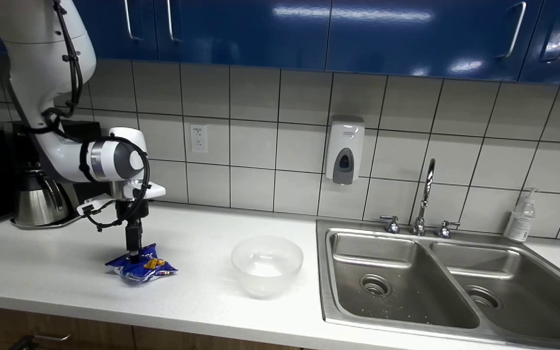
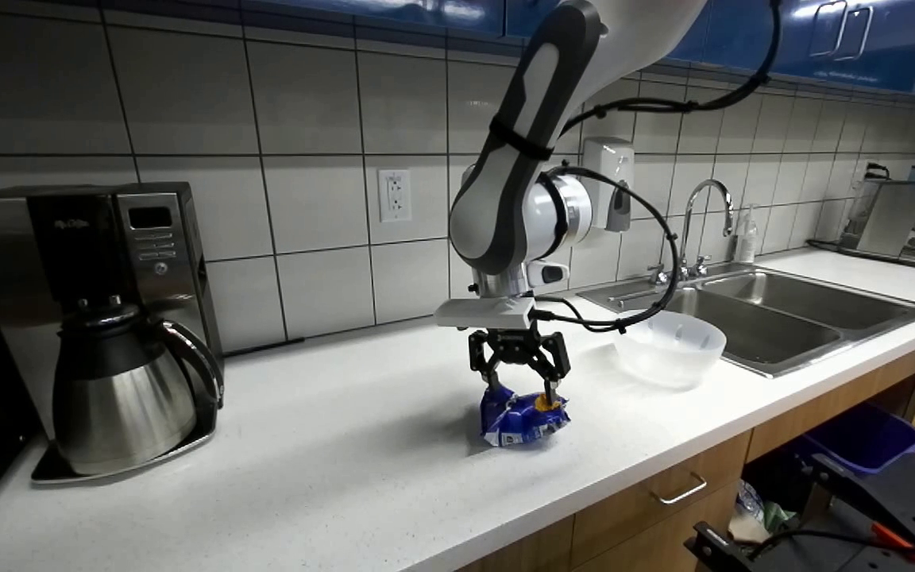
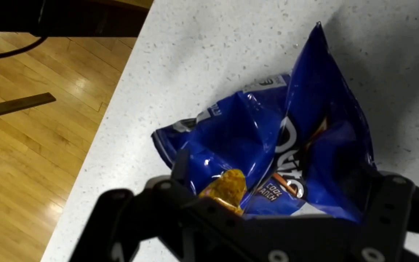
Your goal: Put the dorito packet into the clear bowl
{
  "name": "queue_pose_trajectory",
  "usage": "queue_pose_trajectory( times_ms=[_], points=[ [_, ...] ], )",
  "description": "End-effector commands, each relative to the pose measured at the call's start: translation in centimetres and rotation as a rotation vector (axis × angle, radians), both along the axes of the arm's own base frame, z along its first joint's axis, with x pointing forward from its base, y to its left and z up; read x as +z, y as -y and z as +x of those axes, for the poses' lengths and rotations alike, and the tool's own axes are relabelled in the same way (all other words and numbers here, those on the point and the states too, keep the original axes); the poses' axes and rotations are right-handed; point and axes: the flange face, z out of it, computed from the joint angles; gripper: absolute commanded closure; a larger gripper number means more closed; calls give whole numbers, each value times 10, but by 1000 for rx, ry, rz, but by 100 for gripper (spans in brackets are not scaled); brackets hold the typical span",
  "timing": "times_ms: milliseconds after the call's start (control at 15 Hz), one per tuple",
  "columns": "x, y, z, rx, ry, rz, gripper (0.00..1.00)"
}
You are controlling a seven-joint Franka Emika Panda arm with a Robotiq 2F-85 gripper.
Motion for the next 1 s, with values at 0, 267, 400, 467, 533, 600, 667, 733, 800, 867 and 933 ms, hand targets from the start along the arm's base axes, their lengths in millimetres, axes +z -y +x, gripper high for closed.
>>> queue_pose_trajectory(
  times_ms=[0,267,400,467,533,600,667,733,800,867,933],
  points=[
    [-1,-1,0,3,-4,0,0],
    [-2,-3,-1,6,-4,-1,0],
    [-2,-3,-1,6,-4,-1,0],
    [-2,-3,-1,6,-4,-1,0],
    [-2,-4,0,7,3,6,0],
    [-2,-5,0,0,11,7,0],
    [-3,-5,0,-4,17,11,0],
    [-3,-5,1,-7,24,11,0],
    [-4,-5,2,-10,33,12,0],
    [-5,-4,3,-17,44,12,0],
    [-5,-4,4,-19,51,12,0]
  ],
)
